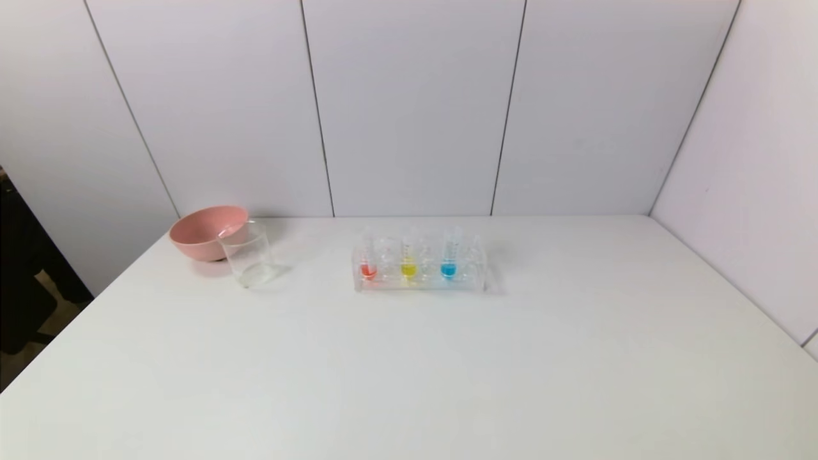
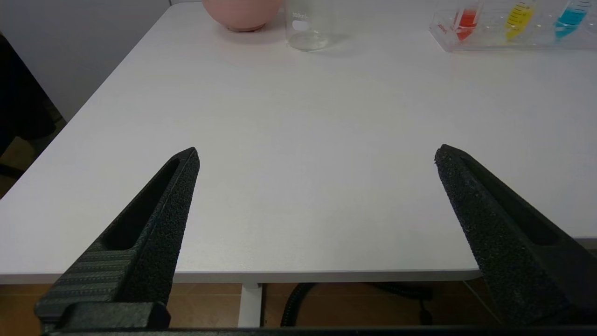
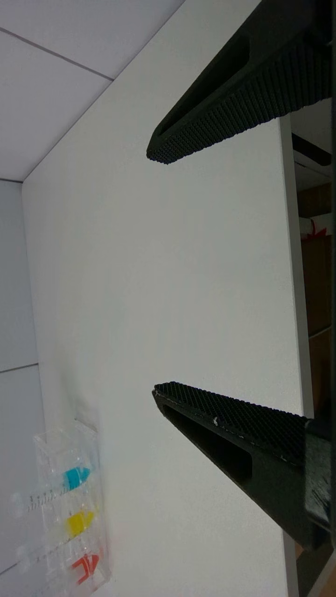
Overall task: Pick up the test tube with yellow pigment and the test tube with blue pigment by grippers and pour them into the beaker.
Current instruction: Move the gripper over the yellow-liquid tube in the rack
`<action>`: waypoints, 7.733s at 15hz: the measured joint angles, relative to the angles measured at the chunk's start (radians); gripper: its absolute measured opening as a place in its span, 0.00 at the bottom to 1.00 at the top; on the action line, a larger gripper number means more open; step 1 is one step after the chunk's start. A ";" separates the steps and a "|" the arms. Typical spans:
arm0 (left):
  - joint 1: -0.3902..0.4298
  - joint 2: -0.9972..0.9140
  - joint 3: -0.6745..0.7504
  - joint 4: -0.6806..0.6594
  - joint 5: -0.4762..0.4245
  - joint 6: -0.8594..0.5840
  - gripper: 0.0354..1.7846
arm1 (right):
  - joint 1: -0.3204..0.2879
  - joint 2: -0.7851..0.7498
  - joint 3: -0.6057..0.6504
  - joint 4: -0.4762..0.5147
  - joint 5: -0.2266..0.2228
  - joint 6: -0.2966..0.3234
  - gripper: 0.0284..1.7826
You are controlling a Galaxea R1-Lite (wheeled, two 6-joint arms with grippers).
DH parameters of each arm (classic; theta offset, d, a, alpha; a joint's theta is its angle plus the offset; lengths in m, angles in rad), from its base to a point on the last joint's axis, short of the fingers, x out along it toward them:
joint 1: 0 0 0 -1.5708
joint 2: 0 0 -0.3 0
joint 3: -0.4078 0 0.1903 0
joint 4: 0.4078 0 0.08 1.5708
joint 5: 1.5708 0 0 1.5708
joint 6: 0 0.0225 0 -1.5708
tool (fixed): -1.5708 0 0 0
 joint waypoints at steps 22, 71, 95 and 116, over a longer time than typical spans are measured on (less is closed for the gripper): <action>-0.051 0.385 -0.393 -0.061 -0.049 -0.018 0.99 | 0.000 0.000 0.000 0.000 0.000 0.000 0.96; -0.723 2.264 -1.014 -1.320 0.583 -0.041 0.99 | 0.000 0.000 0.000 0.000 0.000 0.000 0.96; -0.648 2.391 -1.237 -1.224 0.575 -0.041 0.96 | 0.000 0.000 0.000 0.000 0.000 0.000 0.96; -0.632 2.473 -1.340 -1.168 0.571 -0.044 0.27 | 0.000 0.000 0.000 0.000 0.000 0.000 0.96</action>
